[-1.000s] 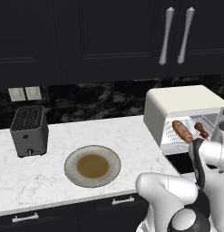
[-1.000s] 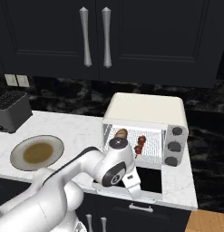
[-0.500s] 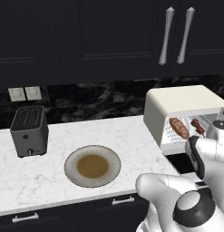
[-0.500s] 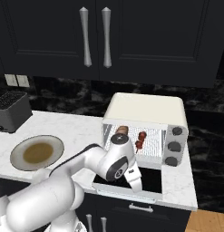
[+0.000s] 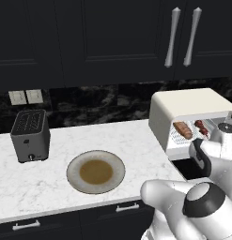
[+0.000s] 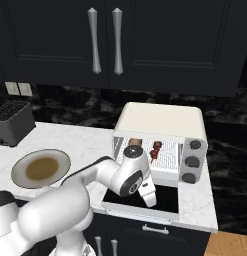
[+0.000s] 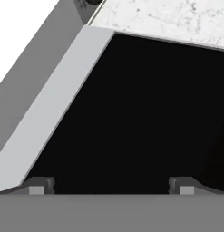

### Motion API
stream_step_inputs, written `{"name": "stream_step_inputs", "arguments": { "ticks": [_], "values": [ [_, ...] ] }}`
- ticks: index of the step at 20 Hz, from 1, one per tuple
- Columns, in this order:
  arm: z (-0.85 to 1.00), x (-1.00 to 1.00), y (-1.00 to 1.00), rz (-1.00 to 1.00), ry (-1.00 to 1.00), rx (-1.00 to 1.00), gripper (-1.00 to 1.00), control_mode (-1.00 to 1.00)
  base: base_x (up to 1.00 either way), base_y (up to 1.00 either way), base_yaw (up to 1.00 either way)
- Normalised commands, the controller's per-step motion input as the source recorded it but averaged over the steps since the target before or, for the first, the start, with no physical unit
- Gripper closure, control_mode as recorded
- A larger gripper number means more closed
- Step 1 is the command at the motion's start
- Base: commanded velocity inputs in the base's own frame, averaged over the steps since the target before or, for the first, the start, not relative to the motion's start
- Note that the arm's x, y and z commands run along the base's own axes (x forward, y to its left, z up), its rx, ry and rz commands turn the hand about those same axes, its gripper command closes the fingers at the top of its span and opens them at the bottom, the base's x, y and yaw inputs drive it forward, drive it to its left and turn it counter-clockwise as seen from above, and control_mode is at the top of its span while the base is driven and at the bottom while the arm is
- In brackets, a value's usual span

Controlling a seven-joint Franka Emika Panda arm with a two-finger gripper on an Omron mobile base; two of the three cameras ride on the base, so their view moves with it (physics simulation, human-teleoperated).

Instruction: Pick up the kebab skewer and baguette bread, and place them inside the toaster oven. Close the toaster oven door and start by setting the timer.

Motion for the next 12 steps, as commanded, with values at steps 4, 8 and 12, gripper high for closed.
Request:
{"name": "stream_step_inputs", "arguments": {
  "ticks": [4,8,12],
  "values": [
    [0.0,0.53,0.0,-0.07,-0.07,0.02,-1.0,-1.0,0.0,0.0,0.0],
    [0.03,0.49,0.02,-0.08,-0.08,0.0,-1.0,-1.0,0.0,0.0,0.0],
    [0.01,0.24,0.0,-0.07,-0.08,0.0,-1.0,-1.0,0.0,0.0,0.0]
  ]
}}
